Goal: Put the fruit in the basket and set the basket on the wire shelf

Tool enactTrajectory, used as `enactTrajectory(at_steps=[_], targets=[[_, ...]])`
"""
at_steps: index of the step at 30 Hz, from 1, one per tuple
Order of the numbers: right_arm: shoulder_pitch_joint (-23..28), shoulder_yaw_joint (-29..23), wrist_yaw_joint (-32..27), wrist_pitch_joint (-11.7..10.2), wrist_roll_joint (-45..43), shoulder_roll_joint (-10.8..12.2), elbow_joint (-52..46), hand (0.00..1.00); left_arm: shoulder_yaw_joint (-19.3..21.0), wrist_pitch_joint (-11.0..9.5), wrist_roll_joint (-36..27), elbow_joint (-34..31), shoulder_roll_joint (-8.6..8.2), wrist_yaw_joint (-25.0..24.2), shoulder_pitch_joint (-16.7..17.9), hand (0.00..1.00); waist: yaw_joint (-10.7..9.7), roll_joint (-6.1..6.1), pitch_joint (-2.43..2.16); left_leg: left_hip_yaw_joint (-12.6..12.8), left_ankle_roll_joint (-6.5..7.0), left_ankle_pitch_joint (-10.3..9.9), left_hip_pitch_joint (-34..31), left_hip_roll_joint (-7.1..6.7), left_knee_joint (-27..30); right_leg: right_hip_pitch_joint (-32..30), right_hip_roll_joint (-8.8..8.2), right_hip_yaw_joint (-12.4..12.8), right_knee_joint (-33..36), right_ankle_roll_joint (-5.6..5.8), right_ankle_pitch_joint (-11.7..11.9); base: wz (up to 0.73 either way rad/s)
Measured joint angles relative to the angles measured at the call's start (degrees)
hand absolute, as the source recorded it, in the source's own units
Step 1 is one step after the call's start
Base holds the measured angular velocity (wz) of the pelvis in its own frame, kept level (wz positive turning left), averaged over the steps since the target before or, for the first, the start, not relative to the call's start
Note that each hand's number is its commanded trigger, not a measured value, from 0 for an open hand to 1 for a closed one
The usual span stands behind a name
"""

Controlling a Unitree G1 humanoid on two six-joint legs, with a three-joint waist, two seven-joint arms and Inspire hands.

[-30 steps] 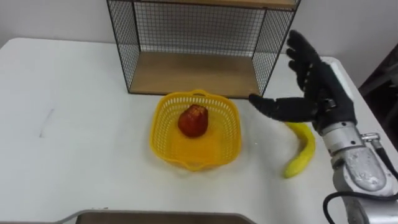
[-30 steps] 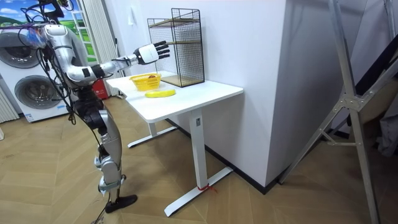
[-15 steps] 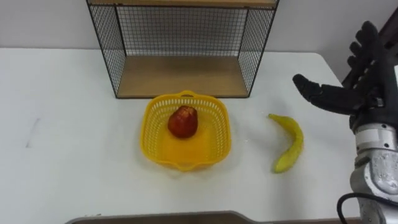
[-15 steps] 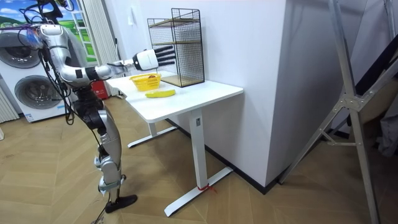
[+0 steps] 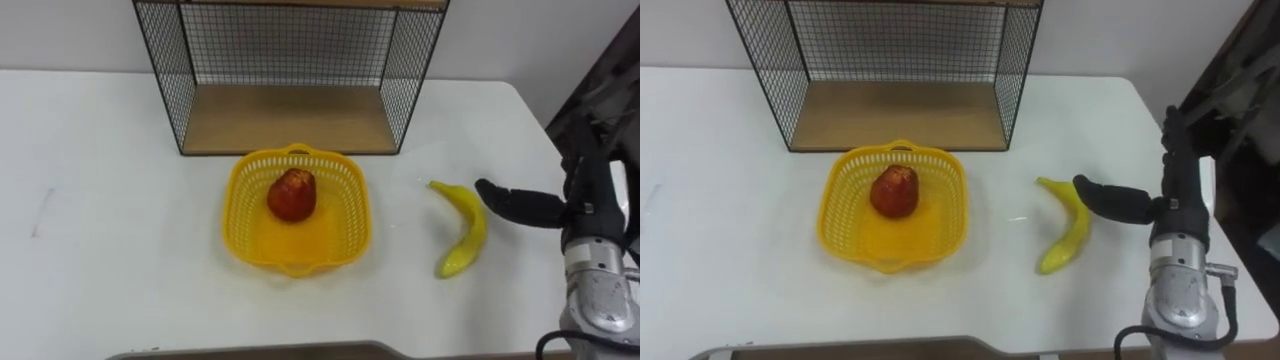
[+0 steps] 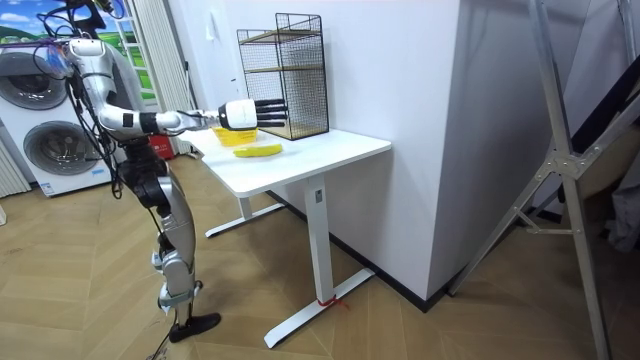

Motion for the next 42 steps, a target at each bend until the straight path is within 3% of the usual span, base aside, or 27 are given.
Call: enactTrajectory(at_steps=[4, 9, 21, 36, 37, 38, 39, 42], targets=[[-0.1, 1.5, 0.9, 0.1, -1.3, 0.0, 4.3, 0.0, -0.1, 0.8, 0.0, 0.0, 0.0, 0.1, 0.0, 0.0, 0.2, -0.16, 0.03, -0.1, 0.0, 0.0, 0.0, 0.0, -0.1, 0.0, 0.0, -0.1, 0.0, 0.0, 0.0, 0.0], [-0.1, 4.5, 3.5, 2.5, -1.7, 0.0, 9.3, 0.0, -0.4, 1.8, -0.1, 0.0, -0.01, -0.1, 0.0, 0.0, 0.3, 0.15, 0.06, -0.3, 0.01, 0.0, -0.1, -0.04, 0.1, 0.0, -0.06, -0.2, 0.1, 0.0, 0.0, 0.0], [-0.8, 6.4, 5.1, 3.8, -3.5, 0.0, 10.4, 0.0, -0.4, 3.5, 0.2, 0.0, -0.22, -0.4, -0.1, 0.0, 0.4, 0.57, 0.05, -0.5, 0.01, 0.0, -0.1, -0.04, 0.7, 0.3, -0.13, -0.6, 0.1, 0.0, 0.0, 0.0], [-3.3, 6.3, 8.0, 1.7, -9.4, 0.0, 19.0, 0.0, -0.4, 5.3, 0.3, -0.7, -0.1, -0.2, 0.6, 0.0, 0.3, -0.19, -0.44, -1.8, 0.0, 0.0, 0.9, -0.09, 0.8, 2.0, -0.12, -1.6, -1.0, 0.04, 0.0, 0.03], [-3.5, 6.3, 8.2, 1.5, -9.7, 0.0, 19.6, 0.53, -0.4, 5.5, 0.3, -0.6, -0.12, -0.2, 0.6, 0.0, 0.3, -0.2, -0.46, -1.8, 0.0, 0.0, 0.9, -0.08, 0.8, 2.1, -0.12, -1.6, -1.0, 0.04, 0.0, 0.05], [-3.6, 6.3, 8.2, 1.2, -9.9, 0.0, 20.0, 0.89, -0.4, 5.7, 0.3, -0.6, -0.13, -0.3, 0.6, 0.0, 0.3, -0.21, -0.47, -1.9, 0.0, 0.0, 0.9, -0.08, 0.8, 2.1, -0.12, -1.7, -1.0, 0.03, 0.0, 0.0], [-3.7, 6.2, 8.3, 0.5, -10.2, 0.0, 20.9, 1.0, -0.4, 5.9, 0.3, -0.5, -0.14, -0.4, 0.6, 0.0, 0.3, -0.22, -0.5, -1.9, 0.0, 0.0, 1.0, -0.08, 0.8, 2.3, -0.13, -1.8, -0.9, 0.01, 0.1, 0.0], [-4.0, 5.6, 8.4, 0.5, -11.3, 0.0, 21.8, 1.0, -0.3, 7.0, 0.3, -0.5, -0.14, -0.5, 0.6, 0.0, 0.3, -0.28, -0.64, -1.9, 0.0, 0.0, 1.3, -0.11, 0.8, 2.6, -0.24, -2.0, -1.0, 0.0, 0.1, 0.0]])
